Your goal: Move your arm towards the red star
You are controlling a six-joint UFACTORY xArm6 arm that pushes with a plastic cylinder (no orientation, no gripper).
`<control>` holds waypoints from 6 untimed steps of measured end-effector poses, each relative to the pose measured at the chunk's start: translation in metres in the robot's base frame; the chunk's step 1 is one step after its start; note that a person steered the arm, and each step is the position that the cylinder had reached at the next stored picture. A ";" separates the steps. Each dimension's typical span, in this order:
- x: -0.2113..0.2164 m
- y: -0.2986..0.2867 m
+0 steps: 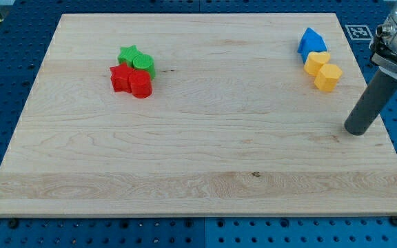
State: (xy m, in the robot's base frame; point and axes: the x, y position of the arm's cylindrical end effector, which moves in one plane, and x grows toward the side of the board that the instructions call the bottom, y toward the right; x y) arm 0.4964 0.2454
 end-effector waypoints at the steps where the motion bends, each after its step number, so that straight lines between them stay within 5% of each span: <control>1: 0.010 0.003; 3: 0.036 -0.146; 6: -0.039 -0.421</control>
State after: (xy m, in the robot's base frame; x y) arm 0.4577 -0.1752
